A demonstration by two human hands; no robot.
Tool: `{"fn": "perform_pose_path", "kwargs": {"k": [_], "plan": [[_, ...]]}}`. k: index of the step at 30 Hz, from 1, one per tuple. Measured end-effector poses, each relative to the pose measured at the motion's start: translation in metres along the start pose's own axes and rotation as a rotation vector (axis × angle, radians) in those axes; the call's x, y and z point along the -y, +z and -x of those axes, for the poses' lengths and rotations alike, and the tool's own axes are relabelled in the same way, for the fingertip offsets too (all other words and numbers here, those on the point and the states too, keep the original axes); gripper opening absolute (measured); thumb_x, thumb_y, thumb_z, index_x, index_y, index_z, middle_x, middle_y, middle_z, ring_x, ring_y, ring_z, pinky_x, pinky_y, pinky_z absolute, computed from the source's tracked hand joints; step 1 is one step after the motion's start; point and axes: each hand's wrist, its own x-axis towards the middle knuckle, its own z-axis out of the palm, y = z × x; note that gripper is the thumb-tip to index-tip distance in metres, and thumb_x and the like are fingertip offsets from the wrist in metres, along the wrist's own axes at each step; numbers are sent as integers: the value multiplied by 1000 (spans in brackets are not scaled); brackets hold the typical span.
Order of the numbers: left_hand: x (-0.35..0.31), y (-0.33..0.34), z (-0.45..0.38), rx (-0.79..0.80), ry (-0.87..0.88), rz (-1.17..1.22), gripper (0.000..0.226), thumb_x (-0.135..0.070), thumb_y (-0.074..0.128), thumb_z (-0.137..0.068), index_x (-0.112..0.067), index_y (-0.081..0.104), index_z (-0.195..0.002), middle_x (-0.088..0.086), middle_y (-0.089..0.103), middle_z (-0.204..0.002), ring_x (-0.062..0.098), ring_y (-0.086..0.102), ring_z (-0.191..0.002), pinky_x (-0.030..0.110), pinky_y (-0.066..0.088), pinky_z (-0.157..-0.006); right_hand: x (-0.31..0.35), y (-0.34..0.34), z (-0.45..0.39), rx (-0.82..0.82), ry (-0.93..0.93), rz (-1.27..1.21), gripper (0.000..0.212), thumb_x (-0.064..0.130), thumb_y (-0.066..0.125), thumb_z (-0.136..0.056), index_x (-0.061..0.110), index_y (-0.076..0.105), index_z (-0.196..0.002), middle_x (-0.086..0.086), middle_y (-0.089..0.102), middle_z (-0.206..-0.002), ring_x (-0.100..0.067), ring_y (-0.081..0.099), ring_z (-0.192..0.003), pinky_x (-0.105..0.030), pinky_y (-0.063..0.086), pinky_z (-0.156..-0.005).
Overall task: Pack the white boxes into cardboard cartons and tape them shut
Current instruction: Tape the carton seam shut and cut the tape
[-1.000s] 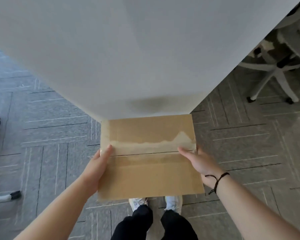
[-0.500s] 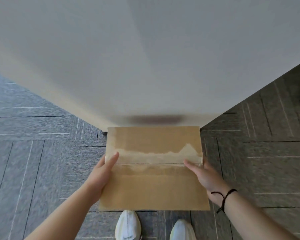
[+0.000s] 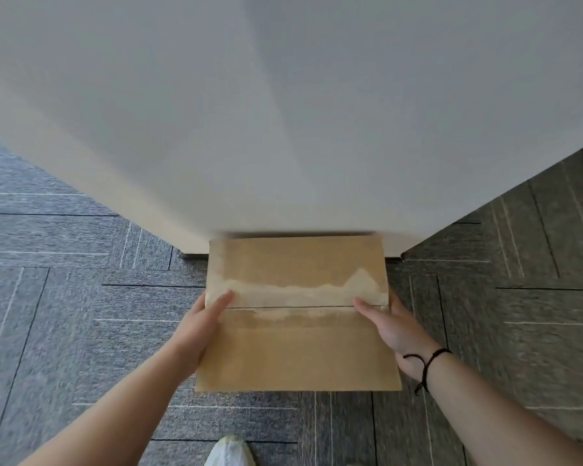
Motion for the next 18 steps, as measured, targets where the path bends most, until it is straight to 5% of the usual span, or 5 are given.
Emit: {"fn": "perform_pose_path", "kwargs": {"k": [7, 18], "plan": [[9, -5, -23, -21, 9, -37, 18, -38, 63, -98, -34, 63, -116, 7, 76, -109, 33, 74, -93, 54, 62, -78, -29, 8, -19, 33, -3, -49, 106, 83, 78, -50, 56, 37, -144, 20, 58, -137, -17, 54, -130, -54, 42, -111], [17, -8, -41, -17, 14, -41, 24, -37, 62, -99, -29, 60, -122, 10, 73, -116, 34, 72, -97, 51, 61, -77, -43, 13, -46, 25, -6, -25, 99, 85, 74, -51, 61, 38, -140, 21, 57, -137, -18, 53, -130, -56, 42, -111]]}}
